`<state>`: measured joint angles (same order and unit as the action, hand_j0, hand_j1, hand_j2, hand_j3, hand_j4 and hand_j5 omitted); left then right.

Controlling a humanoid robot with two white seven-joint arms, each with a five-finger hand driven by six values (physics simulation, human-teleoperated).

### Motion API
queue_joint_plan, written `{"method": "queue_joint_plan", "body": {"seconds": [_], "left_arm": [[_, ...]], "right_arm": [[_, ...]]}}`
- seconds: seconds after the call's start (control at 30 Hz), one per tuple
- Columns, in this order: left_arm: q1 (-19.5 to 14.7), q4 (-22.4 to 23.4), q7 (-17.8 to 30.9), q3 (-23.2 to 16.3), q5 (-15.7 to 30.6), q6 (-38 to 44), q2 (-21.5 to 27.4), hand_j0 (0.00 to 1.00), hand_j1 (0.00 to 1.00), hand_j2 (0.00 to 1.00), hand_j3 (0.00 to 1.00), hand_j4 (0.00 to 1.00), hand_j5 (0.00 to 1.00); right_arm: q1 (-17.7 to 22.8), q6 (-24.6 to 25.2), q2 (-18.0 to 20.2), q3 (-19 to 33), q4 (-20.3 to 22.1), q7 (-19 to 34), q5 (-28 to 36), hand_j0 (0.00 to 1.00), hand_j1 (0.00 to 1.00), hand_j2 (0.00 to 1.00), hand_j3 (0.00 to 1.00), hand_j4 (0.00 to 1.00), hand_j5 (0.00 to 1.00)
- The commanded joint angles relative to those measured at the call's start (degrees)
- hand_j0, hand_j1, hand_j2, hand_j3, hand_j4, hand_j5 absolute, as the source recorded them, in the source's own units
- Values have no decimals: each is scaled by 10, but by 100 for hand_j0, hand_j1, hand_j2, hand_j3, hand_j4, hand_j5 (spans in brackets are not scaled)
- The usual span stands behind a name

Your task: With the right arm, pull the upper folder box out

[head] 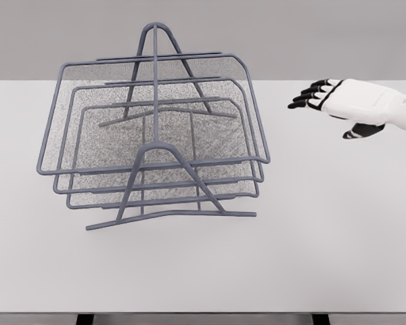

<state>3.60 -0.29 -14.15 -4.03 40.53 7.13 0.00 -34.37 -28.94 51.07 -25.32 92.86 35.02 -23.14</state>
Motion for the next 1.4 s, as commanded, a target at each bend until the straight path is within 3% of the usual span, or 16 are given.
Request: {"method": "queue_joint_plan", "body": {"seconds": [0.0,0.03,0.07,0.13,0.33,0.4,0.67,1.37], "left_arm": [[0,0,0,0,0,0,0,100,100,100,100,100,100],[0,0,0,0,0,0,0,100,100,100,100,100,100],[0,0,0,0,0,0,0,100,100,100,100,100,100],[0,0,0,0,0,0,0,100,100,100,100,100,100],[0,0,0,0,0,0,0,100,100,100,100,100,100],[0,0,0,0,0,0,0,100,100,100,100,100,100],[0,0,0,0,0,0,0,100,100,100,100,100,100],[0,0,0,0,0,0,0,100,100,100,100,100,100]], "right_arm": [[-1,-4,-8,0,-4,0,-7,100,100,100,100,100,100],[-20,-9,-54,2,-4,0,-8,100,100,100,100,100,100],[-37,-9,-72,0,-4,0,-8,100,100,100,100,100,100],[-52,-56,-87,-6,-11,0,-10,100,100,100,100,100,100],[-65,-61,-148,-35,-32,0,-22,100,100,100,100,100,100],[-64,-61,-178,-40,-64,0,-47,100,100,100,100,100,100],[-54,-61,-170,-48,-74,0,-48,100,100,100,100,100,100],[-39,-61,16,-33,-77,0,-42,100,100,100,100,100,100]]}}
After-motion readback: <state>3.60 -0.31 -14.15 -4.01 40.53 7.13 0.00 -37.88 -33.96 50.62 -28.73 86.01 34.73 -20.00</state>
